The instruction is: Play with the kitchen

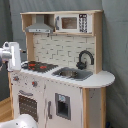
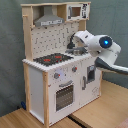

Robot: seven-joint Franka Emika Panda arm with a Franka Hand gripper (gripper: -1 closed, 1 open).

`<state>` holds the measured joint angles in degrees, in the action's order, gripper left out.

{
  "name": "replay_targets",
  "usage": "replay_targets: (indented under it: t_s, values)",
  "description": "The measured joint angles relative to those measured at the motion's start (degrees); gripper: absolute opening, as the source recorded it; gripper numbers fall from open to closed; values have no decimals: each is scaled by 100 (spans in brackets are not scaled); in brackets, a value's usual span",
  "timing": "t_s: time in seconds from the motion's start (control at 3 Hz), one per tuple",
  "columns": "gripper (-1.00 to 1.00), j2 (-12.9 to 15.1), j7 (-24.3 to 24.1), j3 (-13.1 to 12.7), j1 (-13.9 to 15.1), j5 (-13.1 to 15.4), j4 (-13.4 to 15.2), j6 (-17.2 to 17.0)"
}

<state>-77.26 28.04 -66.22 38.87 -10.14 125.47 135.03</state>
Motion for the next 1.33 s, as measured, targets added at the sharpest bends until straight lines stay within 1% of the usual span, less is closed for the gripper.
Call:
replay_targets:
  t_s: [0.33,0.67,1.0,1.33]
  values:
    - [100,188,-181,58,400,-260,-290,-81]
    - [100,410,-475,84,788,-497,-602,-259]
    - [100,634,-898,85,1040,-684,-791,-500]
    - [100,879,-1308,81,1192,-958,-812,-664]
